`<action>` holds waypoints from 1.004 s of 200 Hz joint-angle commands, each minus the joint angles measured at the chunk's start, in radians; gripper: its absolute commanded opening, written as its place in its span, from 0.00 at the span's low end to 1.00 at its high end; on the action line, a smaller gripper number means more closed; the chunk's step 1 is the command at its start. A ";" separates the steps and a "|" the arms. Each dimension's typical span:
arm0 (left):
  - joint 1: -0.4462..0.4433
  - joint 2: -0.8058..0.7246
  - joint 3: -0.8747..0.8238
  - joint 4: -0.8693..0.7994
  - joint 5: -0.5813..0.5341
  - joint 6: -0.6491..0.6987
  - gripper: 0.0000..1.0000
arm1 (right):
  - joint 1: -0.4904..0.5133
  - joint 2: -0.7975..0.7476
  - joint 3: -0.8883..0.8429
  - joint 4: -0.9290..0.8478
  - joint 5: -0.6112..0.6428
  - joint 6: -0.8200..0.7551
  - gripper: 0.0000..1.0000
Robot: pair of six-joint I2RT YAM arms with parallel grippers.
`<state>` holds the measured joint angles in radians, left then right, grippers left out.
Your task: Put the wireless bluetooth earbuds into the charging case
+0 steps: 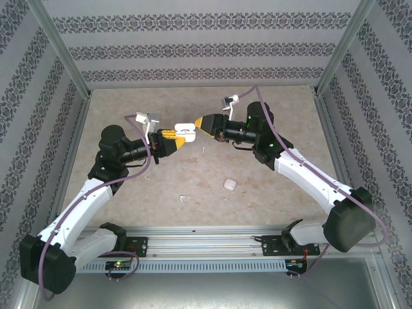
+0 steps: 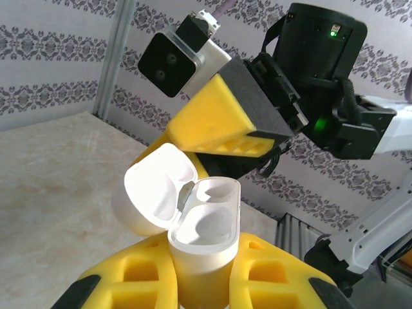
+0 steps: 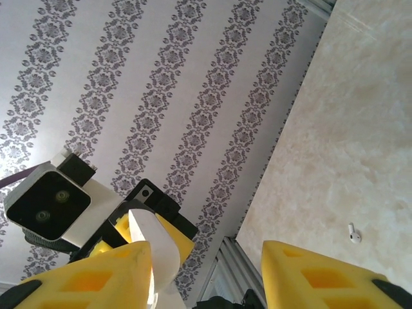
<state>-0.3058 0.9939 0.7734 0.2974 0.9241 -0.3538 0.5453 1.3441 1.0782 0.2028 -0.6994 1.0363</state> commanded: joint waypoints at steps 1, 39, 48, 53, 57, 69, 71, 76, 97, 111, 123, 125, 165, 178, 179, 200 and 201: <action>-0.001 -0.041 -0.014 -0.035 -0.046 0.092 0.00 | -0.007 -0.042 0.027 -0.093 0.039 -0.048 0.48; -0.002 -0.061 -0.056 -0.079 -0.126 0.092 0.00 | 0.015 -0.083 0.022 -0.202 0.078 -0.100 0.49; -0.001 -0.072 -0.070 -0.090 -0.154 0.091 0.00 | 0.026 -0.089 0.014 -0.217 0.091 -0.105 0.48; 0.000 -0.082 -0.081 -0.099 -0.172 0.090 0.00 | 0.036 -0.093 0.007 -0.233 0.105 -0.111 0.48; 0.000 -0.089 -0.089 -0.106 -0.189 0.091 0.00 | 0.043 -0.094 0.002 -0.246 0.117 -0.116 0.48; 0.001 -0.116 -0.119 -0.128 -0.229 0.098 0.00 | 0.065 -0.096 -0.009 -0.305 0.161 -0.133 0.48; 0.002 -0.122 -0.125 -0.132 -0.234 0.100 0.00 | 0.072 -0.096 -0.013 -0.325 0.176 -0.137 0.48; 0.002 -0.136 -0.140 -0.140 -0.256 0.103 0.00 | 0.082 -0.093 -0.017 -0.356 0.200 -0.146 0.48; 0.007 -0.205 -0.211 -0.168 -0.314 0.120 0.00 | 0.135 -0.069 -0.036 -0.453 0.285 -0.149 0.47; 0.015 -0.249 -0.255 -0.185 -0.334 0.119 0.00 | 0.168 -0.034 -0.070 -0.438 0.295 -0.113 0.48; 0.016 -0.283 -0.280 -0.206 -0.346 0.113 0.00 | 0.195 0.001 -0.089 -0.425 0.300 -0.078 0.47; 0.016 -0.288 -0.284 -0.210 -0.348 0.112 0.00 | 0.200 0.007 -0.093 -0.424 0.302 -0.074 0.47; 0.018 -0.390 -0.292 -0.360 -0.447 0.129 0.00 | 0.299 0.159 -0.087 -0.510 0.391 -0.025 0.47; 0.018 -0.419 -0.275 -0.439 -0.514 0.148 0.00 | 0.332 0.224 -0.064 -0.555 0.413 -0.018 0.47; 0.018 -0.421 -0.274 -0.447 -0.520 0.150 0.00 | 0.335 0.230 -0.062 -0.559 0.414 -0.018 0.47; 0.018 -0.454 -0.241 -0.570 -0.608 0.186 0.00 | 0.392 0.346 0.010 -0.623 0.416 -0.028 0.43; 0.018 -0.456 -0.241 -0.576 -0.611 0.188 0.00 | 0.397 0.356 0.019 -0.629 0.416 -0.029 0.43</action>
<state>-0.2989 0.5766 0.4782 -0.0914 0.4515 -0.2310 0.8814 1.5940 1.0111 -0.3061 -0.3325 0.9966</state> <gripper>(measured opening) 0.151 0.458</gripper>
